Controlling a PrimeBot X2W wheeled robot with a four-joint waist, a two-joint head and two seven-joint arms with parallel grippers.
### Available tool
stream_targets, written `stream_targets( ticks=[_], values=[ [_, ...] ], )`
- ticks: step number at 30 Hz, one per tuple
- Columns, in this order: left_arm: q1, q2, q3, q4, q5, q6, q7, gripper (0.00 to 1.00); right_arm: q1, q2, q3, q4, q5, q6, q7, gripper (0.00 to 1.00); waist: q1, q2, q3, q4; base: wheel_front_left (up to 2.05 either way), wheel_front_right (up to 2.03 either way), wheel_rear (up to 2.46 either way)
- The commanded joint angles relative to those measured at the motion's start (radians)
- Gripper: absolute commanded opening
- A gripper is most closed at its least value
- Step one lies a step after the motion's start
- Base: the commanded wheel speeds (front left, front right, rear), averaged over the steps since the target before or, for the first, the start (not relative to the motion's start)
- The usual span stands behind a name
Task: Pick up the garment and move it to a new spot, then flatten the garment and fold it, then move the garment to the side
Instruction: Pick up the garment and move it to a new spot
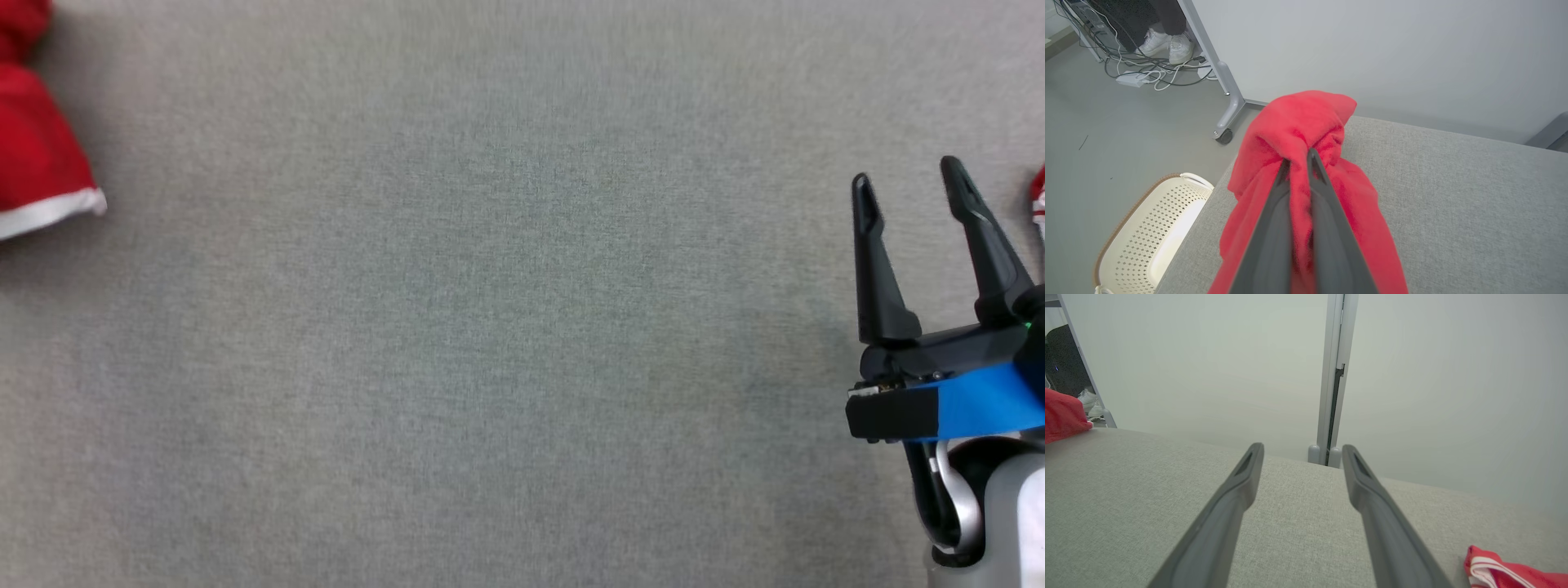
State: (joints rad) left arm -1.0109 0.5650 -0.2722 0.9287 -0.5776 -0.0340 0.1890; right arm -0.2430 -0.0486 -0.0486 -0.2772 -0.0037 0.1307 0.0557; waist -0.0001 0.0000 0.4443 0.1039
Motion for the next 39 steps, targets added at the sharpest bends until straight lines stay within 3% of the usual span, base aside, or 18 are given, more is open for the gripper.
stream_targets(
  ticks=[1,5,12,20,27,35,39],
  values=[
    [-0.022,0.012,-0.015,-0.021,0.013,-0.015,0.006,0.0,0.006,-0.003,-0.008,0.027,0.02,0.0,-0.021,1.0,0.0001,0.0,-0.075,-0.038,0.0,0.0,0.0],
    [-0.032,0.022,-0.043,-0.068,0.025,-0.044,0.028,0.0,0.035,-0.004,-0.028,0.081,0.055,0.0,-0.055,1.0,0.0001,0.0,-0.165,-0.056,0.0,0.0,0.0],
    [-0.008,-0.008,-0.109,-0.195,0.023,-0.075,0.087,0.0,0.103,-0.004,-0.081,0.156,0.097,0.0,-0.102,1.0,0.0001,0.0,-0.292,-0.096,0.0,0.0,0.0],
    [0.091,-0.068,-0.223,-0.418,-0.006,-0.092,0.179,0.0,0.177,-0.003,-0.117,0.184,0.135,0.0,-0.126,1.0,0.0001,0.0,-0.322,-0.183,0.0,0.0,0.0],
    [0.217,-0.189,-0.3,-0.523,-0.044,-0.086,0.166,0.0,0.176,-0.003,-0.101,0.225,0.169,0.0,-0.159,1.0,0.0001,0.0,-0.267,-0.267,0.0,0.0,0.0],
    [0.325,-0.371,-0.363,-0.39,-0.051,-0.053,0.037,0.0,0.13,-0.003,-0.05,0.29,0.202,0.0,-0.205,1.0,0.0001,0.0,-0.195,-0.354,0.0,0.0,0.0],
    [0.343,-0.417,-0.369,-0.314,-0.05,-0.042,-0.019,0.0,0.119,-0.004,-0.039,0.314,0.202,0.0,-0.22,1.0,0.0001,0.0,-0.182,-0.371,0.0,0.0,0.0]
  ],
)
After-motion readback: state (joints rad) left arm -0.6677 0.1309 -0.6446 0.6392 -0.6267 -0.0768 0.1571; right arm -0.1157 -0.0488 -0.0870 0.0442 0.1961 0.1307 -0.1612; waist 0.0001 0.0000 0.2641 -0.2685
